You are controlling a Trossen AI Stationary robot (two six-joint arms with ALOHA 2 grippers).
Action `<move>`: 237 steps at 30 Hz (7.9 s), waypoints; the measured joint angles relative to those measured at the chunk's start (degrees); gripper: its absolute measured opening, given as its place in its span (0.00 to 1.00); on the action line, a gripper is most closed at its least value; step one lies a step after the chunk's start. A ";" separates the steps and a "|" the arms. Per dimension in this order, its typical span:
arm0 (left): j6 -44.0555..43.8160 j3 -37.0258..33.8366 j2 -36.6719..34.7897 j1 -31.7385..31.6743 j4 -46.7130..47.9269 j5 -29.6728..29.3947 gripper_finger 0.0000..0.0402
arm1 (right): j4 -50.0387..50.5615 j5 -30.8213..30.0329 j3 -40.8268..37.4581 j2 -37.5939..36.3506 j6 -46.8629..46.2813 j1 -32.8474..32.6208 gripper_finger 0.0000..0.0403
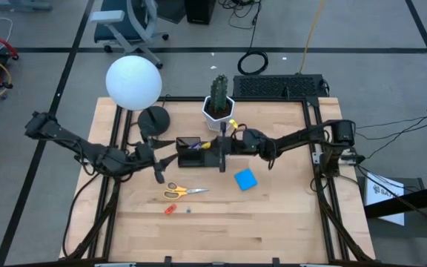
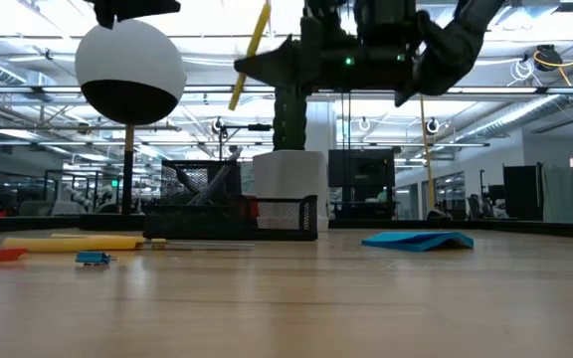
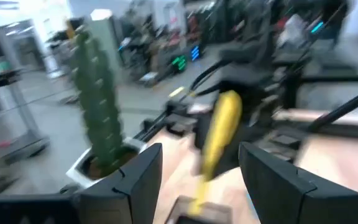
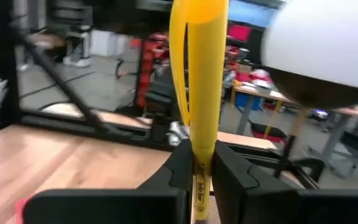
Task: Pick and place office supplies into organizer
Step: Put the yellow pen into the desk organizer, then put the scissor into the desk organizer
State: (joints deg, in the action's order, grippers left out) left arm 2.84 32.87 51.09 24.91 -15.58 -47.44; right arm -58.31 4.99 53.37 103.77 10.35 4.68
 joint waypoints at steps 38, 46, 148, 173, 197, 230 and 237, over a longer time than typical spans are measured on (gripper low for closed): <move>-3.16 -12.47 -4.24 -3.61 -17.59 16.06 0.54 | 9.10 2.41 12.96 13.39 -9.51 6.50 0.14; -3.09 -12.47 -4.24 -3.61 -17.65 15.97 0.54 | 10.39 2.35 12.94 13.39 -9.25 6.50 0.20; -5.61 12.69 17.15 6.38 22.93 25.06 0.54 | 9.32 -64.82 -12.31 -37.31 24.85 -11.88 0.19; -30.30 12.64 18.78 6.07 39.82 27.90 0.54 | 9.32 -64.86 -12.29 -37.31 24.85 -11.88 0.18; -45.46 12.60 32.21 6.51 52.68 41.46 0.54 | 9.32 -64.86 -12.29 -37.34 24.85 -11.90 0.18; -31.21 12.64 38.70 5.13 49.18 41.02 0.54 | 9.33 -64.86 -12.29 -37.34 24.83 -11.90 0.18; -27.85 12.86 40.96 3.38 48.65 43.15 0.53 | 9.32 -64.86 -12.27 -37.34 24.83 -11.90 0.19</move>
State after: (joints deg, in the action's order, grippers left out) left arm -25.01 45.73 92.05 28.29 33.07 -4.29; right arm -48.99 -59.88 41.09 66.43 35.19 -7.22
